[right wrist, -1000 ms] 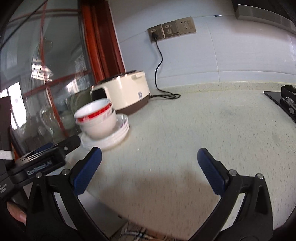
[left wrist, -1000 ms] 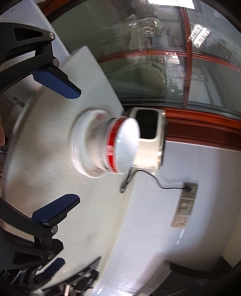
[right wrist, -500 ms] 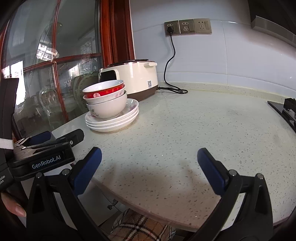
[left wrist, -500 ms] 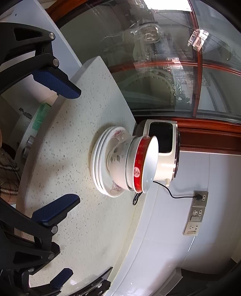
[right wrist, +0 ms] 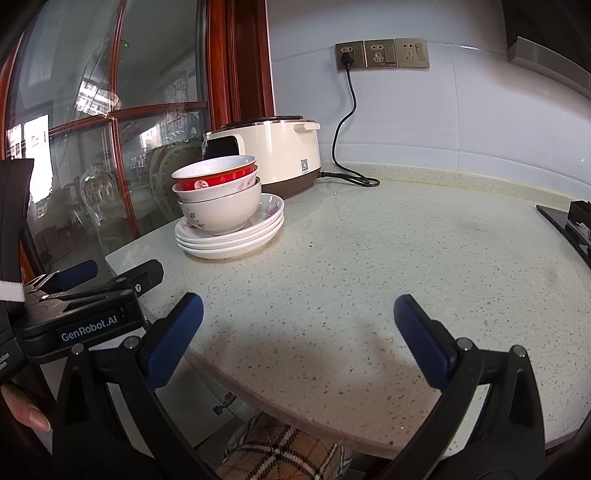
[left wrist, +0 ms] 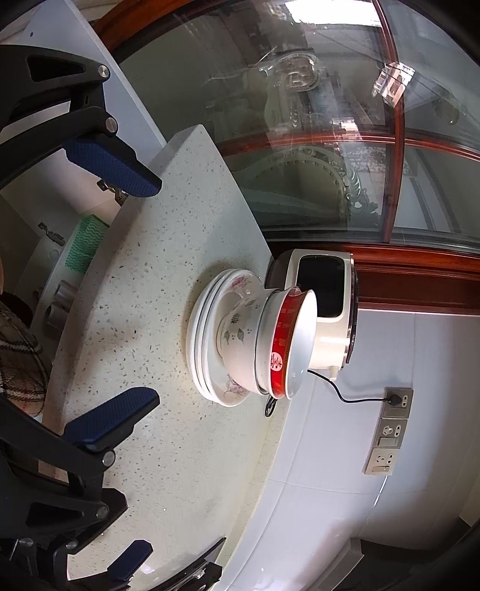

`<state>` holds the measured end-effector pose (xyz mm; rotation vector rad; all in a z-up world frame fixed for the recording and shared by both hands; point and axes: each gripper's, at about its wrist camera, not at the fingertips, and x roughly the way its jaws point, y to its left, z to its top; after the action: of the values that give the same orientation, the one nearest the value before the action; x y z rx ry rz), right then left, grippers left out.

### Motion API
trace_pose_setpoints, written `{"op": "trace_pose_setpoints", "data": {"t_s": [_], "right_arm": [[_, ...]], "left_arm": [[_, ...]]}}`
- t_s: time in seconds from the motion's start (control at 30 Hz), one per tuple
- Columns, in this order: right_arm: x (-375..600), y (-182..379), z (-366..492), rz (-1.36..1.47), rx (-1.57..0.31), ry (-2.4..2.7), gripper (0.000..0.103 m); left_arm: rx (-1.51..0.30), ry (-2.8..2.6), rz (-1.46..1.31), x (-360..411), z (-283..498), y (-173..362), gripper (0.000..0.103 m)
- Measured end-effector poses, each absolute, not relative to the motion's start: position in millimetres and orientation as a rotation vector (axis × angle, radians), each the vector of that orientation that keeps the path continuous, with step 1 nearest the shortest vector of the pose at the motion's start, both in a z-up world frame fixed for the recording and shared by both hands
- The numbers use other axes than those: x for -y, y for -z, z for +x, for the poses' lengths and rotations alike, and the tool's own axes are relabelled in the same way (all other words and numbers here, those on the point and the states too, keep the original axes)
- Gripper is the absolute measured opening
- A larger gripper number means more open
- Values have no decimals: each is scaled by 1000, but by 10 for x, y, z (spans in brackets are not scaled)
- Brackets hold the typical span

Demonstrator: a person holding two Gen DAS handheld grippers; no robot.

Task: Organize plates and bowls

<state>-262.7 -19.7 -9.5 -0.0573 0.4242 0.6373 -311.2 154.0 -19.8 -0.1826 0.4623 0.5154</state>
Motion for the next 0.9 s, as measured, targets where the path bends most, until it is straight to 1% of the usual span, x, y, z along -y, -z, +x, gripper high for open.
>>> {"op": "trace_pose_setpoints", "data": {"t_s": [0.9], "right_arm": [[212,117,-2659,-50,-440,-647,103]], "left_arm": [[-479,-518,-180,-1512,-3136,265,103]]}}
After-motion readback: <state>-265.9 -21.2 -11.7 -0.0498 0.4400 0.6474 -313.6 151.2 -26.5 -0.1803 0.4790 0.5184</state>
